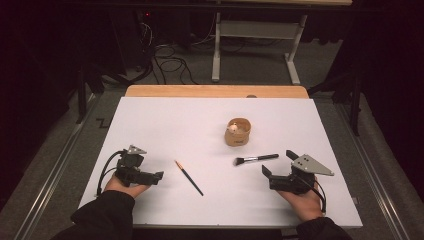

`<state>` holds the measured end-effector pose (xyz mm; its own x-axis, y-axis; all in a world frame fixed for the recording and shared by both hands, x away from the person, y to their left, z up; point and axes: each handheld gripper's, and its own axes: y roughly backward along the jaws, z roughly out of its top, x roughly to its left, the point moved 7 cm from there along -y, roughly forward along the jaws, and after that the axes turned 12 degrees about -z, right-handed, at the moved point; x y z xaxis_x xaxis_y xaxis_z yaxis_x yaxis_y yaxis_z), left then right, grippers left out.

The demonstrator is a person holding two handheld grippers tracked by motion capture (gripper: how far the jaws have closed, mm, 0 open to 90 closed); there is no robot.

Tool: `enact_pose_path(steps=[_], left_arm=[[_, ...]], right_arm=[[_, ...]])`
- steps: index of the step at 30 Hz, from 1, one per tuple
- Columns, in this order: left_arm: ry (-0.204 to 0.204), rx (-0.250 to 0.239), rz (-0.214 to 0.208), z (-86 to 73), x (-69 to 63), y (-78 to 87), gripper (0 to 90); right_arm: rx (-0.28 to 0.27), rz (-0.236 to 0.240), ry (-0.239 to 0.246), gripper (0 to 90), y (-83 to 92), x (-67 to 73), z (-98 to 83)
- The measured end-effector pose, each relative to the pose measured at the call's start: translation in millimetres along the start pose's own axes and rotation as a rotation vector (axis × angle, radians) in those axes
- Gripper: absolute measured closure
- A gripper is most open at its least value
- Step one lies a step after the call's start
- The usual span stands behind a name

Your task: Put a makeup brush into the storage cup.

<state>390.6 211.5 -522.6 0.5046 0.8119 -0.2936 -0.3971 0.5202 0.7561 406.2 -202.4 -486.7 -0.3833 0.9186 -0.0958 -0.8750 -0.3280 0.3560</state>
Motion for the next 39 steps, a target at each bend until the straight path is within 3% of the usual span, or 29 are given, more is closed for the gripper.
enact_pose_path(steps=[8,17,19,23,29,32,39], left_arm=[[0.006,0.123,0.017,4.1,-7.1,-1.4,5.7],[0.049,0.246,0.018,4.4,-17.3,-10.3,8.1],[0.034,0.277,0.041,4.3,-19.6,-12.2,8.2],[0.036,0.299,0.038,6.1,-26.7,-15.2,8.2],[0.097,0.307,0.021,12.2,-31.3,-17.7,12.9],[0.124,0.342,-0.01,13.5,-36.6,-20.8,17.0],[0.134,0.389,-0.039,19.0,-54.8,-30.3,19.1]], right_arm=[[0.002,0.005,0.0,0.7,0.0,3.8,-0.2],[0.001,0.013,-0.024,0.7,1.2,1.5,-0.5],[-0.001,0.016,-0.035,0.7,1.6,0.1,-0.3],[-0.002,0.017,-0.049,1.0,1.7,-2.6,-1.0],[0.005,0.025,-0.045,1.1,0.6,-0.1,-2.1],[0.009,0.028,-0.041,1.1,0.1,0.4,-2.6],[0.012,0.03,-0.04,1.2,-0.1,0.6,-3.4]])
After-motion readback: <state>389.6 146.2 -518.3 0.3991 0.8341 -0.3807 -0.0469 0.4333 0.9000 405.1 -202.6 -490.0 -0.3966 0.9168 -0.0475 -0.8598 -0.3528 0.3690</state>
